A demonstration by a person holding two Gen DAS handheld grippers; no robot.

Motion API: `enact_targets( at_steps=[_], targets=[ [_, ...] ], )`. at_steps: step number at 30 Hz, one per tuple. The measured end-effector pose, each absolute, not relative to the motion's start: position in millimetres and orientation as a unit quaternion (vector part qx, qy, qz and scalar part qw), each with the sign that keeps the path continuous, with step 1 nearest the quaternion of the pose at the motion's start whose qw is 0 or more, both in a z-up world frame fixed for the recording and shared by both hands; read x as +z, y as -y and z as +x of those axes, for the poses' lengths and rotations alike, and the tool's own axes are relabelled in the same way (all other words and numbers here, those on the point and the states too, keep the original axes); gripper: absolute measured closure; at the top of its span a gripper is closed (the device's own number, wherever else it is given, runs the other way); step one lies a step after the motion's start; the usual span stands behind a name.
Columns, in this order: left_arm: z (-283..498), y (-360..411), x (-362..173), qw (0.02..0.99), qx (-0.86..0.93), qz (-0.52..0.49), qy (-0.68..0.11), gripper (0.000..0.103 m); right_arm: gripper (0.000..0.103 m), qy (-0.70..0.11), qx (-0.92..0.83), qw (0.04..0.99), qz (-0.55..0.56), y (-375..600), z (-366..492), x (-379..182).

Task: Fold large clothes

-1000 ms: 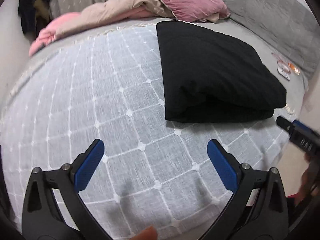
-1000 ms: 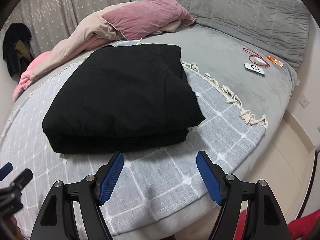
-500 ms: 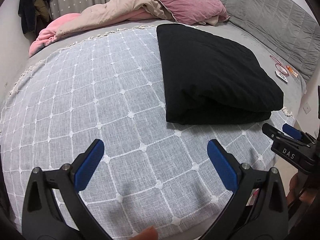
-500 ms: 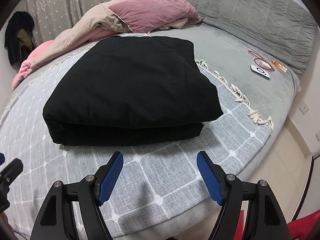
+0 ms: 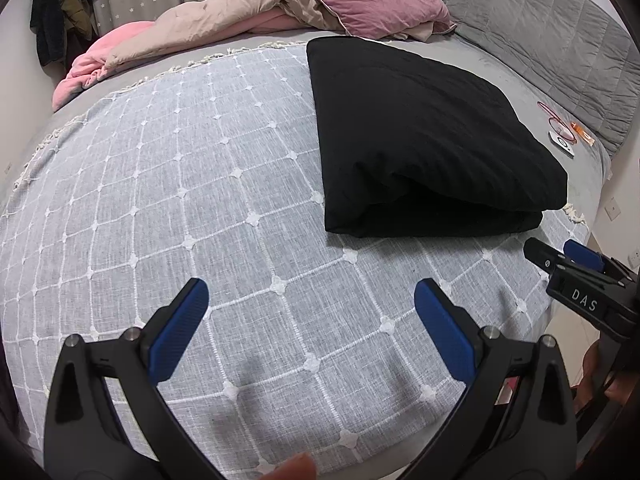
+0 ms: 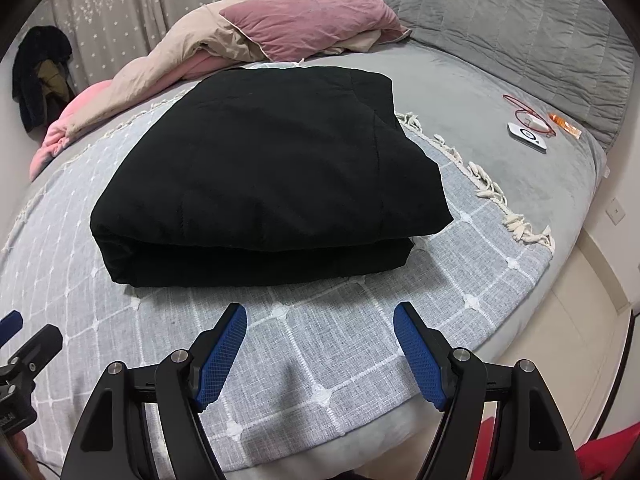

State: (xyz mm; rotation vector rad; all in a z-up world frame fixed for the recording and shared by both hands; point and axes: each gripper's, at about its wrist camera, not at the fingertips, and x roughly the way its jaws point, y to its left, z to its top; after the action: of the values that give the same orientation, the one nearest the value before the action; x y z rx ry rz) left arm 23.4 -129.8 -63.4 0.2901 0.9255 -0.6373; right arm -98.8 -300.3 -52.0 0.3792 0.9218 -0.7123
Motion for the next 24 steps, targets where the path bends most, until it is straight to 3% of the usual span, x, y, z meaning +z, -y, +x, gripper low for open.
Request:
enact_targets(
  at_steps=[24],
  targets=[
    [23.1,130.1,-63.0,0.831,-0.311,0.134,-0.442,0.001,0.026,-0.434,-0.333,0.817,0.181,295.9,-97.9,-52.4]
  ],
)
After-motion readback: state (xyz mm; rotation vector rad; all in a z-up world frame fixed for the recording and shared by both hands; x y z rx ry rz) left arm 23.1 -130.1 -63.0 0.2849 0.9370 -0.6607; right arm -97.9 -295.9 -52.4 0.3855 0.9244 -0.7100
